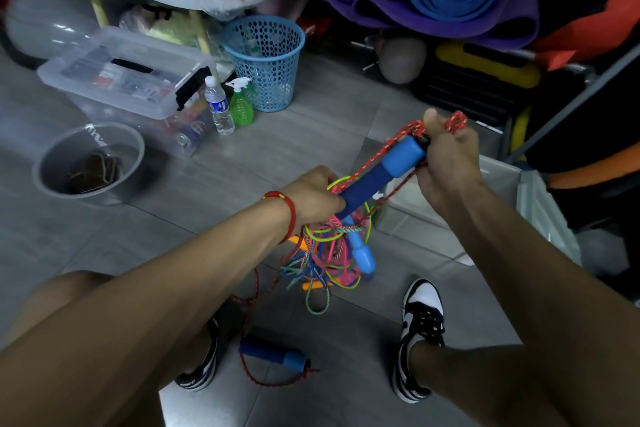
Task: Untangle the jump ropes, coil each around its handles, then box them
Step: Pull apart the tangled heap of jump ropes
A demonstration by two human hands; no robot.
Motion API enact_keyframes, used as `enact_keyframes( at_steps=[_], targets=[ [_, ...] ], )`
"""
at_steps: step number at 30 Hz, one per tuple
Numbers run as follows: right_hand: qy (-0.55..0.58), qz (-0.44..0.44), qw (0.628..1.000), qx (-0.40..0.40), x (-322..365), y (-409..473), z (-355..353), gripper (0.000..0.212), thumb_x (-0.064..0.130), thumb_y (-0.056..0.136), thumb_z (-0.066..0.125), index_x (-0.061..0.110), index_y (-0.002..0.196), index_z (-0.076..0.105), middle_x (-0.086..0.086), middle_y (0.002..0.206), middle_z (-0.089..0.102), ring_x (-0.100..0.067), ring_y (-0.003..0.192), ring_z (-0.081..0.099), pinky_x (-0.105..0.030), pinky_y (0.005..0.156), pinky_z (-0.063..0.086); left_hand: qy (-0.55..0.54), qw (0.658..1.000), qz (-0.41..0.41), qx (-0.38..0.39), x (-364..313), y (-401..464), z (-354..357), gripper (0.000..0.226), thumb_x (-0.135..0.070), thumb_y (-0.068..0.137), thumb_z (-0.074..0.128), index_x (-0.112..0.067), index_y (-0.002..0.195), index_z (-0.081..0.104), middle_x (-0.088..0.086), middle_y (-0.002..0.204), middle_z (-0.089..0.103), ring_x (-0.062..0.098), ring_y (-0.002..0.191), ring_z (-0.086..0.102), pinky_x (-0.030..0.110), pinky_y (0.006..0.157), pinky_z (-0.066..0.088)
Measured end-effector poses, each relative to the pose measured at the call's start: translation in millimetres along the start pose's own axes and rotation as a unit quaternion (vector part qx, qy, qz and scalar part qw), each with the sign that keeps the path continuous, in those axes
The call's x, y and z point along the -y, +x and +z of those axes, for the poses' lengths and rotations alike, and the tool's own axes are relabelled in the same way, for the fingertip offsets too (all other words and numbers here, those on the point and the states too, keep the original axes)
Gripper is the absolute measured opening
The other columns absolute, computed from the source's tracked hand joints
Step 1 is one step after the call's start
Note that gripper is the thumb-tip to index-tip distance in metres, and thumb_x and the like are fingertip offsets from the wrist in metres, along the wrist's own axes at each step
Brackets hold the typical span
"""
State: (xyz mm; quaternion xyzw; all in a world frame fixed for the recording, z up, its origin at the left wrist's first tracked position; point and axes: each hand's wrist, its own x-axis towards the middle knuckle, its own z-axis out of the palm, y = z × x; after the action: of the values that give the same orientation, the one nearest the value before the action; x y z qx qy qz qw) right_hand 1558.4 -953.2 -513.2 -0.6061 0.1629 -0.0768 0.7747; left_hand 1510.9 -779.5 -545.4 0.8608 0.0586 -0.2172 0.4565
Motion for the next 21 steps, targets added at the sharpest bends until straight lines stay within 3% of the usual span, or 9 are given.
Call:
enact_keyframes(
  at_steps=[2, 5, 7, 9, 11, 14, 17, 21],
  targets=[
    [-0.057, -0.005, 0.998, 0.003, 0, 7, -9, 0.02, 0.016, 0.103, 0.055, 0.006, 0.085, 0.052, -0.012, 0.077, 0.058, -0.017, 0.062, 0.062, -0.034, 0.059, 0.058, -0.022, 1.0, -0.003, -0.022, 6, -1, -1, 0.02, -0.004, 0.087, 0.062, -0.015, 0.103, 0.057, 0.008, 0.081, 0.057, 0.022, 0.065, 0.054, 0.03, 0.062, 0.045],
    [-0.058, 0.057, 0.996, -0.04, 1, 17, -24, 0.013, 0.012, 0.102, 0.055, 0.001, 0.094, 0.053, -0.024, 0.093, 0.068, -0.029, 0.076, 0.068, -0.047, 0.066, 0.063, -0.04, 0.999, 0.027, -0.017, 11, -5, -3, 0.021, 0.005, 0.082, 0.067, -0.012, 0.093, 0.064, 0.004, 0.075, 0.062, 0.015, 0.066, 0.056, 0.022, 0.058, 0.044],
    [-0.062, 0.107, 0.991, -0.044, 5, 20, -33, 0.018, 0.005, 0.101, 0.054, 0.004, 0.082, 0.053, -0.014, 0.074, 0.07, -0.022, 0.061, 0.069, -0.038, 0.047, 0.059, -0.024, 0.997, 0.072, 0.01, 12, -7, -6, 0.029, 0.005, 0.08, 0.072, -0.007, 0.106, 0.066, 0.005, 0.085, 0.067, 0.014, 0.072, 0.059, 0.02, 0.063, 0.047],
    [-0.116, 0.137, 0.984, -0.012, 10, 24, -42, 0.02, 0.002, 0.098, 0.057, 0.005, 0.078, 0.053, -0.01, 0.061, 0.067, -0.015, 0.046, 0.065, -0.03, 0.038, 0.053, 0.069, 0.991, 0.118, 0.004, 14, -6, -12, 0.033, -0.006, 0.081, 0.074, -0.015, 0.112, 0.066, 0.002, 0.092, 0.068, 0.015, 0.074, 0.061, 0.022, 0.066, 0.046],
    [-0.225, 0.149, 0.962, 0.023, 9, 29, -52, 0.014, 0.005, 0.094, 0.064, 0.003, 0.083, 0.056, -0.016, 0.075, 0.065, -0.018, 0.052, 0.065, -0.03, 0.043, 0.053, 0.165, 0.975, 0.145, -0.013, 14, -8, -21, 0.034, -0.015, 0.081, 0.075, -0.023, 0.113, 0.066, -0.001, 0.093, 0.067, 0.015, 0.075, 0.059, 0.022, 0.067, 0.045],
    [-0.227, 0.199, 0.952, 0.055, 8, 32, -60, 0.011, 0.007, 0.093, 0.067, -0.001, 0.1, 0.062, -0.013, 0.08, 0.066, -0.017, 0.055, 0.068, -0.029, 0.045, 0.055, 0.162, 0.976, 0.144, -0.009, 12, -8, -29, 0.032, -0.027, 0.08, 0.081, -0.029, 0.109, 0.069, -0.001, 0.091, 0.069, 0.014, 0.077, 0.062, 0.023, 0.069, 0.049],
    [-0.182, 0.245, 0.945, 0.119, 7, 28, -61, 0.01, 0.009, 0.097, 0.061, -0.001, 0.1, 0.064, -0.012, 0.08, 0.07, -0.017, 0.06, 0.067, -0.027, 0.048, 0.058, 0.15, 0.977, 0.147, -0.037, 14, -6, -31, 0.022, -0.035, 0.08, 0.081, -0.03, 0.101, 0.074, -0.004, 0.094, 0.072, 0.012, 0.094, 0.066, 0.027, 0.086, 0.053],
    [-0.275, 0.162, 0.925, 0.206, 1, 25, -64, 0.015, 0.008, 0.096, 0.063, -0.002, 0.107, 0.064, -0.017, 0.086, 0.069, -0.012, 0.047, 0.054, -0.026, 0.049, 0.055, 0.14, 0.977, 0.134, -0.091, 15, -5, -33, 0.008, -0.026, 0.083, 0.077, -0.027, 0.091, 0.078, -0.005, 0.087, 0.075, 0.008, 0.087, 0.069, 0.02, 0.074, 0.05]
  ],
)
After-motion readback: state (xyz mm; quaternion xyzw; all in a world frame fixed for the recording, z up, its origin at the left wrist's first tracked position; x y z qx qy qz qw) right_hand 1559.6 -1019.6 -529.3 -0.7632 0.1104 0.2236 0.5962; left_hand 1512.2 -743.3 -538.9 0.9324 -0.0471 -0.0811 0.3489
